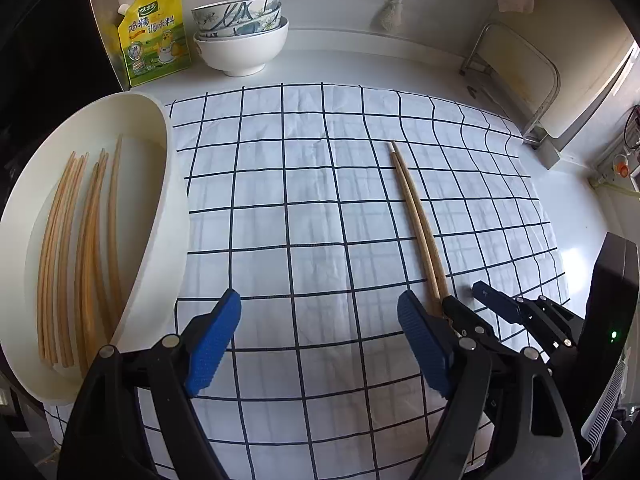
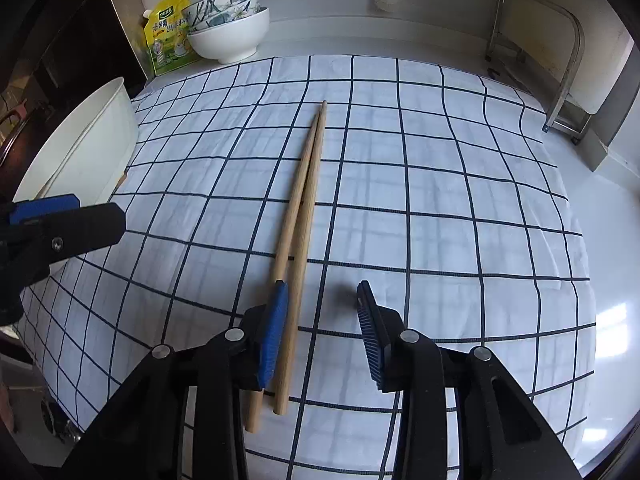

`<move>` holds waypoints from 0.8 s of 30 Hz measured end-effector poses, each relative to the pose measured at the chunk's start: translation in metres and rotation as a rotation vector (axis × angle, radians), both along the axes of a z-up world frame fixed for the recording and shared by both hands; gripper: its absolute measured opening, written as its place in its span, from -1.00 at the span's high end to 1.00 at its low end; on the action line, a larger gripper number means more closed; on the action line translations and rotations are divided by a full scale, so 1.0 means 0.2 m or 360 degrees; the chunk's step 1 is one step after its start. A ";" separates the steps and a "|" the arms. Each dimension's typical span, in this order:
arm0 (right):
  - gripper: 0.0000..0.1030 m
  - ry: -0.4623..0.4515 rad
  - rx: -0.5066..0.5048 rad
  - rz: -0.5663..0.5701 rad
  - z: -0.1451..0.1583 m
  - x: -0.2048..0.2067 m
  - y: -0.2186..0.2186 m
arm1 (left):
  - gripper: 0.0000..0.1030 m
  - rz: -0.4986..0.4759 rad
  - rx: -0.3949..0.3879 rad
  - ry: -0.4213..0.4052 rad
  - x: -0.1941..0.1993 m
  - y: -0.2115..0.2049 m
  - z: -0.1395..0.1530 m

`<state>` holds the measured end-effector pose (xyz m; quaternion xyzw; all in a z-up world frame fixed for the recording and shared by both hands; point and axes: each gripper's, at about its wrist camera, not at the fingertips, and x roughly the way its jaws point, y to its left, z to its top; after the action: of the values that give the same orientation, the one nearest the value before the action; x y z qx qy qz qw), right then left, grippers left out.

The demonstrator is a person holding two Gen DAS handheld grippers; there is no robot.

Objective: Organize utensils

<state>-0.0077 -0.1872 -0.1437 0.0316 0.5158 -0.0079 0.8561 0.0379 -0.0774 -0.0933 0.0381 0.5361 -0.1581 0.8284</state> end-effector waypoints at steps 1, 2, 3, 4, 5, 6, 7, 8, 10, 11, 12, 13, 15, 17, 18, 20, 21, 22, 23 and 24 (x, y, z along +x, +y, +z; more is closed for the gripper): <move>0.36 -0.0009 -0.0021 0.0012 0.00 -0.01 0.01 | -0.54 0.0001 0.0000 0.0001 0.00 0.00 0.00; 0.39 -0.0012 -0.0036 0.0021 0.00 -0.01 0.01 | -0.54 0.0003 0.0001 0.0000 0.00 0.00 0.00; 0.52 -0.0018 -0.0039 0.0027 0.00 -0.01 0.01 | -0.54 0.0004 0.0001 0.0001 0.00 -0.01 -0.01; 0.61 -0.0023 -0.0037 0.0027 0.00 -0.01 0.02 | -0.54 0.0005 0.0002 0.0003 0.00 -0.01 -0.01; 0.81 -0.0026 -0.0035 0.0026 0.00 0.00 0.01 | -0.54 0.0005 0.0004 0.0006 0.00 -0.02 -0.01; 0.87 -0.0025 -0.0028 0.0029 0.00 0.00 0.01 | -0.54 0.0002 0.0006 0.0007 0.00 -0.03 -0.02; 0.88 -0.0029 -0.0016 0.0033 0.00 0.01 0.01 | -0.55 0.0000 0.0007 0.0007 -0.01 -0.03 -0.02; 0.88 -0.0034 -0.0005 0.0037 0.00 0.00 0.01 | -0.56 -0.0005 0.0007 0.0006 -0.01 -0.04 -0.02; 0.88 -0.0040 0.0017 0.0034 0.00 0.00 -0.01 | -0.57 -0.0015 0.0005 0.0004 -0.01 -0.07 -0.03; 0.88 -0.0041 0.0023 0.0026 0.00 -0.01 -0.02 | -0.58 -0.0020 0.0003 0.0003 -0.02 -0.09 -0.03; 0.88 -0.0040 0.0025 0.0016 0.00 -0.02 -0.04 | -0.58 -0.0024 0.0000 0.0003 -0.02 -0.11 -0.04; 0.88 -0.0038 0.0025 0.0002 0.00 -0.03 -0.06 | -0.58 -0.0030 -0.0001 0.0006 -0.02 -0.13 -0.05; 0.88 -0.0031 0.0035 -0.0030 0.01 -0.06 -0.11 | -0.58 -0.0043 -0.0010 0.0012 -0.01 -0.17 -0.07; 0.88 -0.0022 0.0036 -0.0055 0.01 -0.10 -0.17 | -0.58 -0.0057 -0.0008 0.0018 -0.01 -0.22 -0.10; 0.88 -0.0019 0.0034 -0.0068 0.01 -0.12 -0.19 | -0.58 -0.0061 -0.0003 0.0019 -0.01 -0.24 -0.12; 0.88 -0.0014 0.0035 -0.0101 0.01 -0.17 -0.25 | -0.60 -0.0061 0.0011 0.0027 0.00 -0.28 -0.15; 0.88 -0.0014 0.0041 -0.0116 0.01 -0.20 -0.28 | -0.60 -0.0061 0.0013 0.0030 0.00 -0.30 -0.16; 0.88 -0.0012 0.0047 -0.0131 0.02 -0.22 -0.30 | -0.60 -0.0060 0.0019 0.0032 0.01 -0.31 -0.18; 0.88 -0.0011 0.0048 -0.0141 0.02 -0.25 -0.32 | -0.60 -0.0059 0.0028 0.0032 0.01 -0.32 -0.19; 0.88 -0.0010 0.0045 -0.0146 0.01 -0.26 -0.33 | -0.60 -0.0061 0.0033 0.0030 0.02 -0.33 -0.20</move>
<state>-0.0599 -0.2537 -0.1407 0.0672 0.5112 -0.0398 0.8559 0.0412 -0.1440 -0.1330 0.0555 0.5448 -0.1687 0.8196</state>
